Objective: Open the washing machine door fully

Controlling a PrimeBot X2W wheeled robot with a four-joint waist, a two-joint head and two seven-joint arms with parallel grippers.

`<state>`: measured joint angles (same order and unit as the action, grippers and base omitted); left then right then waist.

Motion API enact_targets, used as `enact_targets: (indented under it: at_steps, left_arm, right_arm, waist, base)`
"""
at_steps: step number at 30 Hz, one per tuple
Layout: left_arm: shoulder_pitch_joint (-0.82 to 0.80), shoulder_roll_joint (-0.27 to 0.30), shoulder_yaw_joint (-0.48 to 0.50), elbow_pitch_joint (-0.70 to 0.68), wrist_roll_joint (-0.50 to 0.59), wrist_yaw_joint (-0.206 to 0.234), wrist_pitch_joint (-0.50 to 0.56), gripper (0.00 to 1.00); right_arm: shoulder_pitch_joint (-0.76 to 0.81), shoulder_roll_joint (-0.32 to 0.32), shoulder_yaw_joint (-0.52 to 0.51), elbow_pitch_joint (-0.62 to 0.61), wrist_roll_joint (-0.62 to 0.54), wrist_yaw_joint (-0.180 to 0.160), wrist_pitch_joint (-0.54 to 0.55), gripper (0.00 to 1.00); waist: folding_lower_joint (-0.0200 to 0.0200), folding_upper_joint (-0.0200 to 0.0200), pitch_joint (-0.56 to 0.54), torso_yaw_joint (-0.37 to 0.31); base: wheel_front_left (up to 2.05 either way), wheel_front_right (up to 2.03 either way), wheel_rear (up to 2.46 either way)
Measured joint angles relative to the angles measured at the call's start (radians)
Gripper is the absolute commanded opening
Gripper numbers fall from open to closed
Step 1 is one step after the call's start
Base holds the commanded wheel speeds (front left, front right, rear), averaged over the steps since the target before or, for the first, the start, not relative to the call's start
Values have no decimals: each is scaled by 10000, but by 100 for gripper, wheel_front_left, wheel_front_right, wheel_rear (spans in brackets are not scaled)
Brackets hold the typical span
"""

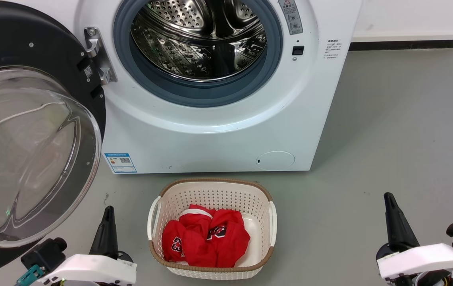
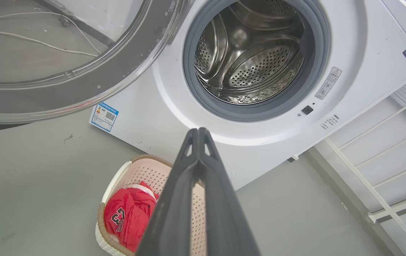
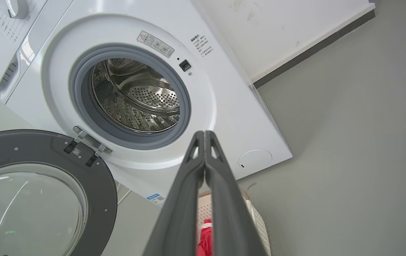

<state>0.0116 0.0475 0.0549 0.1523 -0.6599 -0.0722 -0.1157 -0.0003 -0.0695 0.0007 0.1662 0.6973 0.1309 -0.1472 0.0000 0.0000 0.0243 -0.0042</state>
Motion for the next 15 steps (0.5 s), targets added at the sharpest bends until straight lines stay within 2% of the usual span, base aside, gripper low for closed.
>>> enact_targets:
  at_steps: [15]
  left_arm:
    - [-240,2,134,198,-2102,-140,516,0]
  right_arm:
    - [-182,-52,-117,171,2125,-2,466,0]
  waist:
    - [0,0,-34,7]
  base:
    - [0,0,0]
